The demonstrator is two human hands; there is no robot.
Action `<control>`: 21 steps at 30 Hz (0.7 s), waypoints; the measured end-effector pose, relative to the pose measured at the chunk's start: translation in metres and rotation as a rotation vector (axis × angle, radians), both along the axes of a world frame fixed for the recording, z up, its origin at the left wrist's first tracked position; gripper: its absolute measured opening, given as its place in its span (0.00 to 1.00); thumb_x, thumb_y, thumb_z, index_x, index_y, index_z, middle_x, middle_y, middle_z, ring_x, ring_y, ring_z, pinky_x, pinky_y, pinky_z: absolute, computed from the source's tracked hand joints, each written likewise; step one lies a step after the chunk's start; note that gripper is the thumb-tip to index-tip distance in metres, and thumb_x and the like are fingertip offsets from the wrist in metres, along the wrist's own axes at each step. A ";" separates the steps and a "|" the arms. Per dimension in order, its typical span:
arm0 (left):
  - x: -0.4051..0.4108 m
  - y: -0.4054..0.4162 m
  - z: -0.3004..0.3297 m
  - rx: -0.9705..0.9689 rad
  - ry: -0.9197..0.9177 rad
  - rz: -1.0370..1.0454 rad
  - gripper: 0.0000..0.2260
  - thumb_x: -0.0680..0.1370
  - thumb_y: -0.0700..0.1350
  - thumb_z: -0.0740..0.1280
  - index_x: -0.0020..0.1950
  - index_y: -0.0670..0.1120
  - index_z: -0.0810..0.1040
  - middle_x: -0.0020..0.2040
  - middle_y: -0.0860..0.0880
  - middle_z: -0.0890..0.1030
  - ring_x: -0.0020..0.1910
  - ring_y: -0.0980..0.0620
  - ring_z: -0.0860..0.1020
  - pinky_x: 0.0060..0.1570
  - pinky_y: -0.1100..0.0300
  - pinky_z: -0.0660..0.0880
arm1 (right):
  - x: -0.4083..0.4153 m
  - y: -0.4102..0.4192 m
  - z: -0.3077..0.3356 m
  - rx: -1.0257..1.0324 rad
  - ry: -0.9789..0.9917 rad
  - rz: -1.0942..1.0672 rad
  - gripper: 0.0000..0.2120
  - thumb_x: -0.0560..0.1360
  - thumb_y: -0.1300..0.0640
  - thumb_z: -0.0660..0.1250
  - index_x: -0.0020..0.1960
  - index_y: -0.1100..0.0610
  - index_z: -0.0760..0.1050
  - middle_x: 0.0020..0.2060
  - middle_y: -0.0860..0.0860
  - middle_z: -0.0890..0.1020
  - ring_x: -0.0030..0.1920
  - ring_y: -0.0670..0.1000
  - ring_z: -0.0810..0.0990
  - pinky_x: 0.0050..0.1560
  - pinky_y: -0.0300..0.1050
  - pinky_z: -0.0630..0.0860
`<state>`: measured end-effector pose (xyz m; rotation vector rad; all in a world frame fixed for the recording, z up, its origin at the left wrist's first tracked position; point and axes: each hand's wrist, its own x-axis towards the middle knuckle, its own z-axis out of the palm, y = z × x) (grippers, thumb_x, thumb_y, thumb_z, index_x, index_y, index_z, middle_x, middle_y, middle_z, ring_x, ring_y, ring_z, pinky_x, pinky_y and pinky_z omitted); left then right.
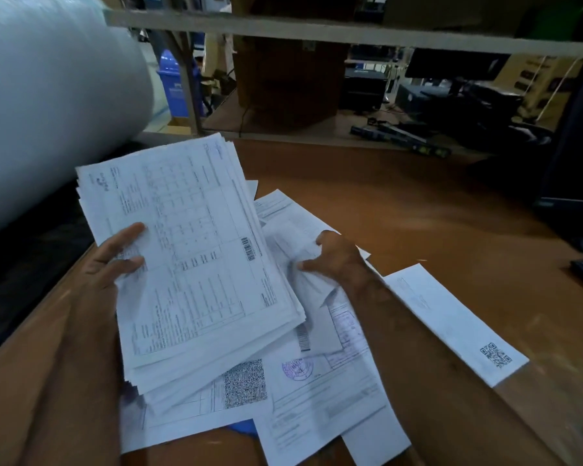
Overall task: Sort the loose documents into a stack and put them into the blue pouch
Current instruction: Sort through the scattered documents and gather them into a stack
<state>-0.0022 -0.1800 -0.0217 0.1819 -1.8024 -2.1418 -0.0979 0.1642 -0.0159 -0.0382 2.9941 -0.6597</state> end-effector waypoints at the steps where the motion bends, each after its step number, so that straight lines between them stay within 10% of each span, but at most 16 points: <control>1: 0.002 -0.005 0.000 0.009 0.000 0.009 0.20 0.77 0.33 0.66 0.62 0.53 0.84 0.70 0.50 0.79 0.68 0.45 0.78 0.67 0.46 0.74 | 0.000 0.005 0.003 -0.075 -0.012 -0.018 0.34 0.70 0.44 0.79 0.69 0.59 0.74 0.67 0.55 0.78 0.66 0.58 0.77 0.65 0.49 0.74; 4: 0.009 -0.017 0.003 0.020 -0.017 0.029 0.22 0.78 0.32 0.63 0.63 0.53 0.84 0.70 0.51 0.79 0.68 0.44 0.78 0.66 0.45 0.76 | -0.002 0.042 0.016 -0.301 -0.009 -0.087 0.21 0.72 0.54 0.79 0.63 0.59 0.81 0.57 0.56 0.84 0.58 0.60 0.83 0.53 0.48 0.80; 10: 0.001 0.027 0.018 -0.258 -0.114 -0.148 0.21 0.78 0.25 0.60 0.64 0.43 0.78 0.56 0.54 0.80 0.47 0.67 0.82 0.39 0.76 0.76 | 0.017 0.133 0.071 -0.469 0.070 -0.149 0.04 0.80 0.62 0.69 0.51 0.55 0.81 0.40 0.47 0.83 0.31 0.38 0.82 0.28 0.31 0.75; 15: -0.010 0.041 -0.001 -0.345 -0.111 -0.168 0.19 0.78 0.26 0.62 0.58 0.44 0.83 0.58 0.51 0.83 0.59 0.52 0.80 0.54 0.63 0.80 | 0.025 0.178 0.107 -0.519 0.106 -0.158 0.08 0.78 0.57 0.72 0.57 0.52 0.83 0.48 0.51 0.88 0.47 0.53 0.87 0.50 0.53 0.84; 21: -0.007 0.027 -0.009 -0.317 -0.083 -0.147 0.18 0.79 0.29 0.63 0.63 0.43 0.83 0.66 0.47 0.81 0.67 0.46 0.77 0.68 0.44 0.71 | 0.021 0.192 0.130 -0.737 0.195 -0.190 0.10 0.78 0.56 0.73 0.59 0.55 0.83 0.49 0.53 0.88 0.49 0.57 0.88 0.52 0.56 0.84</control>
